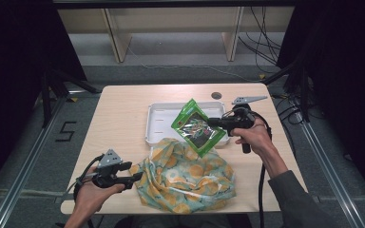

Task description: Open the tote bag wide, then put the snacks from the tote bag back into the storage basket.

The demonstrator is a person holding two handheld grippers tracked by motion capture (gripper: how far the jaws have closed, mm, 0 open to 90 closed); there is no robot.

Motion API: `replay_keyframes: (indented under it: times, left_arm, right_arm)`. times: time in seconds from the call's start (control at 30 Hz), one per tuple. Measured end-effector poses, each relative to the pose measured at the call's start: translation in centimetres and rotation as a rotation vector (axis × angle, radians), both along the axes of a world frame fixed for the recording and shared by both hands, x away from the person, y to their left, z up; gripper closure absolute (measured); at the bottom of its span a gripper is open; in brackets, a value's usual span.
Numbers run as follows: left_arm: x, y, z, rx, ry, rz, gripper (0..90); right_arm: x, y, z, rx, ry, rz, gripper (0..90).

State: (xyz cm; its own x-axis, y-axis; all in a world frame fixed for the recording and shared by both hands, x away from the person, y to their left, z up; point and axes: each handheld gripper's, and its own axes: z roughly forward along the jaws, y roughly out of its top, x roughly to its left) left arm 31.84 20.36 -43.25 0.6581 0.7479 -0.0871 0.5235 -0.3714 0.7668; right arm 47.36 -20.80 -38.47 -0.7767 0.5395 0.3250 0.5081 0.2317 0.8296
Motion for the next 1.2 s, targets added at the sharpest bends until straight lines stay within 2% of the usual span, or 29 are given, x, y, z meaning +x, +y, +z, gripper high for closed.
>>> replay_keyframes:
  times: [0.03, 0.07, 0.1, 0.13, 0.17, 0.23, 0.27, 0.33, 0.37, 0.4, 0.5, 0.53, 0.57, 0.6, 0.7, 0.73, 0.77, 0.83, 0.9, 0.93, 0.97, 1.0, 1.07, 1.13, 1.17, 1.2]
  left_arm:
    - [-0.1, 0.1, -0.1, 0.005, 0.000, -0.002, 41.4]
    - [-0.3, 0.1, -0.2, 0.000, -0.007, 0.010, 41.0]
    - [-0.4, 0.1, -0.2, -0.002, -0.006, 0.017, 40.7]
    - [-0.5, 0.3, -0.2, 0.008, 0.003, 0.008, 40.5]
    - [-0.7, 0.2, -0.3, 0.001, -0.001, 0.024, 40.0]
    - [-0.8, 0.3, -0.4, 0.012, 0.000, 0.012, 38.6]
    - [-0.9, 0.3, -0.4, 0.013, 0.003, 0.020, 37.7]
    - [-1.1, 0.2, -0.6, 0.015, 0.000, 0.028, 36.3]
    - [-1.2, 0.3, -0.6, 0.029, 0.002, 0.018, 35.9]
    - [-1.3, 0.4, -0.6, 0.027, 0.008, 0.013, 35.3]
    - [-1.7, 0.2, -0.8, 0.003, 0.005, 0.033, 34.4]
    - [-1.9, 0.3, -0.8, 0.015, 0.007, 0.023, 34.2]
    - [-2.0, 0.3, -0.9, 0.018, -0.003, 0.023, 33.8]
    - [-2.2, 0.3, -0.9, 0.025, 0.015, 0.024, 33.3]
    - [-2.3, 0.4, -1.0, 0.030, 0.002, 0.017, 32.3]
    - [-2.4, 0.4, -1.0, 0.017, 0.003, 0.033, 32.0]
    - [-2.5, 0.5, -1.0, 0.036, 0.002, 0.033, 31.8]
    - [-2.6, 0.4, -1.1, 0.030, 0.001, 0.040, 31.2]
    - [-2.7, 0.5, -1.2, 0.042, 0.004, 0.041, 30.7]
    - [-2.7, 0.5, -1.2, 0.041, -0.007, 0.043, 30.5]
    - [-2.7, 0.6, -1.3, 0.042, -0.011, 0.044, 30.4]
    - [-2.8, 0.6, -1.3, 0.036, 0.000, 0.062, 30.1]
    - [-2.8, 0.9, -1.4, 0.046, -0.013, 0.051, 29.3]
    - [-2.9, 0.9, -1.5, 0.035, -0.009, 0.064, 29.2]
    - [-2.9, 1.1, -1.6, 0.048, -0.005, 0.049, 29.2]
    - [-3.0, 1.1, -1.6, 0.048, 0.001, 0.061, 29.2]
  right_arm:
    - [0.1, 0.0, -0.1, 0.021, 0.012, -0.005, 89.1]
    - [0.1, -0.1, 0.0, 0.020, 0.018, -0.010, 89.1]
    - [0.2, -0.2, 0.0, 0.020, 0.005, -0.014, 89.1]
    - [0.2, -0.2, 0.1, 0.028, 0.028, -0.023, 89.1]
    - [0.4, -0.3, 0.0, 0.034, 0.007, -0.042, 89.1]
    - [0.5, -0.6, 0.1, 0.032, 0.034, -0.047, 89.1]
    - [0.7, -0.7, 0.0, 0.033, 0.016, -0.052, 89.1]
    - [0.9, -1.0, 0.0, 0.031, 0.010, -0.065, 89.1]
    - [1.1, -1.0, -0.1, 0.035, -0.003, -0.075, 89.1]
    - [1.1, -1.2, -0.1, 0.033, 0.018, -0.082, 89.1]
    - [1.5, -1.5, -0.3, 0.025, -0.009, -0.087, 89.1]
    - [1.6, -1.5, -0.4, 0.025, -0.008, -0.090, 89.1]
    - [1.5, -1.5, -0.3, 0.029, 0.012, -0.103, 89.1]
    - [1.7, -1.6, -0.4, 0.014, -0.012, -0.107, 89.1]
    - [1.9, -1.8, -0.5, 0.020, -0.015, -0.115, 89.1]
    - [2.1, -1.8, -0.5, 0.030, -0.002, -0.114, 89.1]
    - [2.1, -1.9, -0.5, 0.034, 0.006, -0.127, 89.1]
    - [2.4, -2.0, -0.5, 0.034, -0.005, -0.139, 89.1]
    - [2.5, -2.1, -0.5, 0.041, 0.010, -0.151, 89.1]
    - [2.8, -2.2, -0.6, 0.030, -0.018, -0.144, 89.1]
    - [2.7, -2.0, -0.4, 0.043, 0.034, -0.160, 89.1]
    - [3.0, -2.2, -0.5, 0.027, -0.010, -0.158, 89.0]
    - [3.2, -2.0, -0.6, 0.039, 0.005, -0.168, 89.1]
    - [3.7, -1.9, -0.8, 0.025, -0.017, -0.173, 89.1]
    - [3.7, -1.9, -0.8, 0.028, -0.005, -0.180, 89.0]
    - [3.8, -1.7, -1.0, 0.036, 0.013, -0.191, 89.1]
